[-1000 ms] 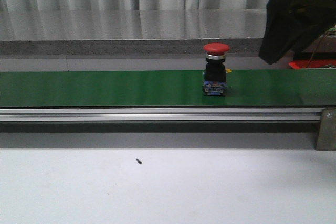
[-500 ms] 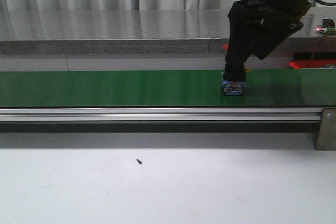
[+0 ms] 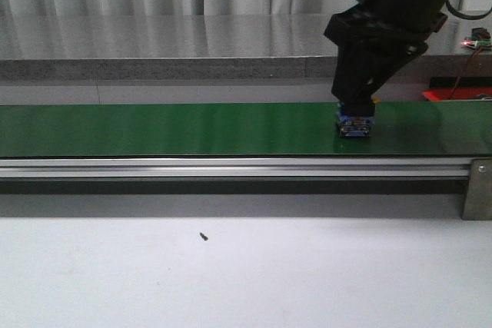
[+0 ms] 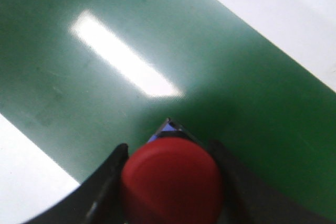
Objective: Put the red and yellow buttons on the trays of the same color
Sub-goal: 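Grasp the red button arriving at the belt end with the right gripper, then carry the red button into the red tray and release it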
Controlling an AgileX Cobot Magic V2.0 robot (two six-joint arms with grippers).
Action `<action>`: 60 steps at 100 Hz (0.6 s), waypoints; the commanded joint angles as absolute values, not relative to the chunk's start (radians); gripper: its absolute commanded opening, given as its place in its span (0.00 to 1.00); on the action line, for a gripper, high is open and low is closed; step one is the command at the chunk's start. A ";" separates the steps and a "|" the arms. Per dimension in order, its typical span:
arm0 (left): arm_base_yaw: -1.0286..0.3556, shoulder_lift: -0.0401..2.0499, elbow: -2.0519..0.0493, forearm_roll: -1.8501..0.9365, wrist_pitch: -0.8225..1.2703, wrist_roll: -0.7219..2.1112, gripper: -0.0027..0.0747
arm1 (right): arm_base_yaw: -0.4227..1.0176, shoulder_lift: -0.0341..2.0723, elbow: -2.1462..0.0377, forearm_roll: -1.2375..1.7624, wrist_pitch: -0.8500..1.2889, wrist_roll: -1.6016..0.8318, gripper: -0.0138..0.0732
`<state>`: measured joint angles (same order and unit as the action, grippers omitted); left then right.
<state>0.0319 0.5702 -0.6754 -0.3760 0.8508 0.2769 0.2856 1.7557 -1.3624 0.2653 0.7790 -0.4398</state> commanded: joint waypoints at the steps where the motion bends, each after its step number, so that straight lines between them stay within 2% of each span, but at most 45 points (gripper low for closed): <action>1: 0.024 0.573 -0.700 -0.398 0.796 0.270 0.01 | 0.278 1.703 -1.395 0.265 0.726 -0.417 0.32; 21: 0.024 0.573 -0.700 -0.398 0.796 0.270 0.01 | 0.193 1.646 -1.395 0.213 0.688 -0.269 0.32; 38: 0.024 0.573 -0.700 -0.398 0.796 0.270 0.01 | 0.045 1.589 -1.395 0.090 0.695 -0.077 0.32; 60: 0.024 0.573 -0.700 -0.398 0.796 0.270 0.01 | -0.150 1.561 -1.398 0.039 0.683 -0.021 0.32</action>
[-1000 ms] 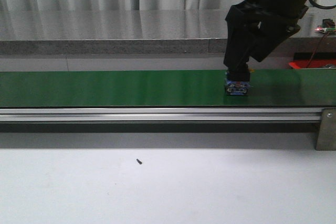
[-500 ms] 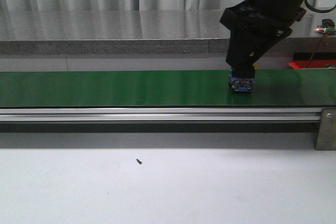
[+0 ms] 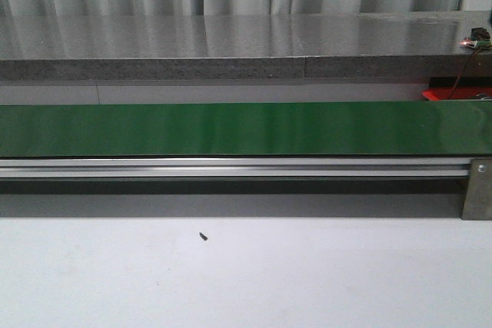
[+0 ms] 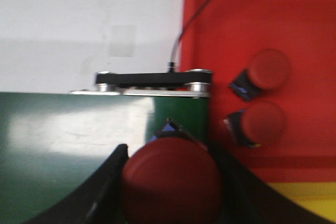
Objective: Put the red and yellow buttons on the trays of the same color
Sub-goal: 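Carry the red button into the red tray and release it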
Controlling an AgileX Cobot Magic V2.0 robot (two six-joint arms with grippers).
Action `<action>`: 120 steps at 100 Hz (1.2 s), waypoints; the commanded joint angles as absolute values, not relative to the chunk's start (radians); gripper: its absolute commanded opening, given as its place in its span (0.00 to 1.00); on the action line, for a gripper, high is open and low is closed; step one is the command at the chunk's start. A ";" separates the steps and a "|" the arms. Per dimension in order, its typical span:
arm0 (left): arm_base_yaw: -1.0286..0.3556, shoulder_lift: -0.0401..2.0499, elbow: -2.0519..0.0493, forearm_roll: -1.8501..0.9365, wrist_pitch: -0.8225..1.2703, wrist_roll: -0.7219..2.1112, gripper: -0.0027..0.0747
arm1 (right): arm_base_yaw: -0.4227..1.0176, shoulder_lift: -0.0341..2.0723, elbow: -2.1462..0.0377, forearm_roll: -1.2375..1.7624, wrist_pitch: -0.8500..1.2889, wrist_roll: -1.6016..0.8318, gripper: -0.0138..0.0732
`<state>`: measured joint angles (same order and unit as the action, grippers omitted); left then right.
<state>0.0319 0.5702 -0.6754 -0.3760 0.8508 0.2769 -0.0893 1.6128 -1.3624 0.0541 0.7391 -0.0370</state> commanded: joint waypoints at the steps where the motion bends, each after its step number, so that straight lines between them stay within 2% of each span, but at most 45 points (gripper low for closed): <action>1: 0.024 0.573 -0.700 -0.398 0.796 0.270 0.01 | -0.156 1.561 -1.398 0.039 0.682 -0.021 0.32; 18: 0.024 0.573 -0.700 -0.398 0.796 0.270 0.01 | -0.288 1.580 -1.401 0.039 0.656 -0.025 0.32; 39: 0.024 0.573 -0.700 -0.398 0.796 0.270 0.01 | -0.363 1.687 -1.477 0.038 0.652 -0.025 0.32; 85: 0.024 0.573 -0.700 -0.398 0.796 0.270 0.01 | -0.372 1.997 -1.718 0.050 0.629 -0.025 0.32; 120: 0.024 0.573 -0.700 -0.398 0.796 0.270 0.01 | -0.372 2.100 -1.765 0.051 0.611 -0.025 0.32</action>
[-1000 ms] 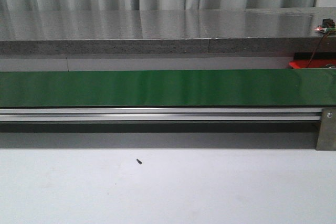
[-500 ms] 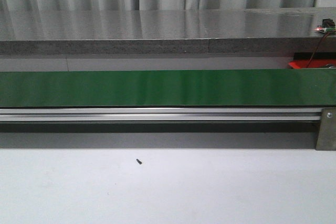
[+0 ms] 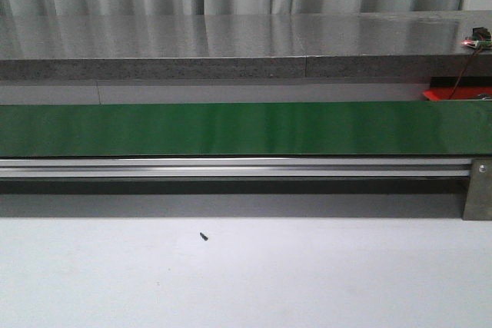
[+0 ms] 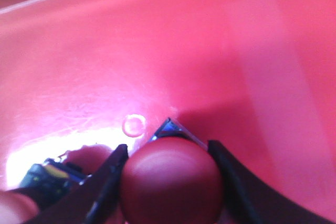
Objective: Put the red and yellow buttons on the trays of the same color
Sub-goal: 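Carry the red button into the red tray and release it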
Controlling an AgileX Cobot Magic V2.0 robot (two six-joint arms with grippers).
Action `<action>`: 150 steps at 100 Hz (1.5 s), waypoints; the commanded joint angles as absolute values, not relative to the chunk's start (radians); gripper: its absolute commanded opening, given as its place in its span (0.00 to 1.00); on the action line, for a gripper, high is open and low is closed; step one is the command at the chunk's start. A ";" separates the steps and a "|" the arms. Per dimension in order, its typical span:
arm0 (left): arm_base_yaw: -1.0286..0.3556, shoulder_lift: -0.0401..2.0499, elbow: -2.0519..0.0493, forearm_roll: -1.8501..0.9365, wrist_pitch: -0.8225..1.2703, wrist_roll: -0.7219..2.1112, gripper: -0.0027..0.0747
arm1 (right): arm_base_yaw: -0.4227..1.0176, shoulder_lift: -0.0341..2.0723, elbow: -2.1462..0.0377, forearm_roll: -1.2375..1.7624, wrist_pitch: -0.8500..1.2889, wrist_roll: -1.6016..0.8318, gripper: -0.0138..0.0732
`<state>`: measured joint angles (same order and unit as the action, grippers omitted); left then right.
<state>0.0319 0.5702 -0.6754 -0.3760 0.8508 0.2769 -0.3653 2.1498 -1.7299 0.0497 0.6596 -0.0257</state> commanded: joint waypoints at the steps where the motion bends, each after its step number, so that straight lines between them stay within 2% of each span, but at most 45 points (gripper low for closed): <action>1: 0.024 0.573 -0.700 -0.398 0.796 0.270 0.01 | -0.372 2.101 -1.765 0.051 0.611 -0.025 0.32; 10: 0.024 0.573 -0.700 -0.398 0.796 0.270 0.01 | -0.372 2.105 -1.765 0.052 0.611 -0.024 0.34; 14: 0.024 0.573 -0.700 -0.398 0.796 0.270 0.01 | -0.372 2.105 -1.765 0.052 0.611 -0.024 0.38; 29: 0.024 0.573 -0.700 -0.398 0.796 0.270 0.01 | -0.372 2.103 -1.765 0.052 0.611 -0.024 0.70; 36: 0.024 0.573 -0.700 -0.398 0.796 0.270 0.01 | -0.372 2.095 -1.765 0.053 0.610 -0.024 0.78; 65: 0.024 0.573 -0.700 -0.398 0.796 0.270 0.01 | -0.372 2.027 -1.765 0.050 0.625 -0.025 0.78; 91: 0.024 0.573 -0.700 -0.398 0.796 0.270 0.01 | -0.332 1.920 -1.762 0.044 0.720 -0.084 0.78; 96: 0.024 0.573 -0.700 -0.398 0.796 0.270 0.01 | -0.307 1.897 -1.762 0.044 0.744 -0.116 0.75; 103: 0.024 0.573 -0.700 -0.398 0.796 0.270 0.01 | -0.270 1.861 -1.750 0.044 0.761 -0.127 0.63; 115: 0.024 0.573 -0.700 -0.398 0.796 0.270 0.01 | -0.204 1.792 -1.693 0.053 0.759 -0.119 0.29; 125: 0.024 0.573 -0.700 -0.398 0.796 0.270 0.01 | -0.150 1.730 -1.626 0.053 0.748 -0.111 0.07; 150: 0.024 0.573 -0.700 -0.398 0.796 0.270 0.01 | -0.073 1.533 -1.373 0.053 0.661 -0.058 0.08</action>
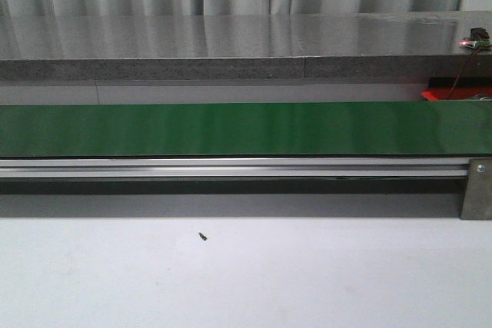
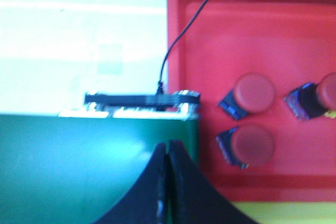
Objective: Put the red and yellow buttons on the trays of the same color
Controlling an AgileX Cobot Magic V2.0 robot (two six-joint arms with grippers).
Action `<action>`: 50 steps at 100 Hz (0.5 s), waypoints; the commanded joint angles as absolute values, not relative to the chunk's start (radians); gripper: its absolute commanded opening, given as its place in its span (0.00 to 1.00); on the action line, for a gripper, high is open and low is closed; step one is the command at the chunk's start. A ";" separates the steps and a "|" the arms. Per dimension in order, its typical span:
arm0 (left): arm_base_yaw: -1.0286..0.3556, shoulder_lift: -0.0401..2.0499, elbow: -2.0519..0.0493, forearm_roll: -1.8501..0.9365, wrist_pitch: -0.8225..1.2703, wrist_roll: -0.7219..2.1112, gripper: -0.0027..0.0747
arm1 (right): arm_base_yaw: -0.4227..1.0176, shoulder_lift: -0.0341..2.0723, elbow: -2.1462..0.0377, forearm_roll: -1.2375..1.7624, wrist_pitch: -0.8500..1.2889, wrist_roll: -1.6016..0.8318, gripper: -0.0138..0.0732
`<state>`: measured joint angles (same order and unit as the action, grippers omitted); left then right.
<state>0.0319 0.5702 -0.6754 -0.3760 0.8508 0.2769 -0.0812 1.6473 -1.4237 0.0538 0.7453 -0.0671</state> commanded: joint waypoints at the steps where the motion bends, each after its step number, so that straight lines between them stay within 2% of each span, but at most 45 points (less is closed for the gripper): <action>1: 0.024 0.573 -0.700 -0.398 0.796 0.270 0.01 | -0.073 1.519 -1.365 0.053 0.655 -0.058 0.08; 50: 0.024 0.573 -0.700 -0.398 0.796 0.270 0.01 | -0.065 0.968 -0.870 0.053 0.563 -0.058 0.08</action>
<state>0.0319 0.5702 -0.6754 -0.3760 0.8508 0.2769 -0.0660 1.0668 -0.8983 0.0544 0.6254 -0.0588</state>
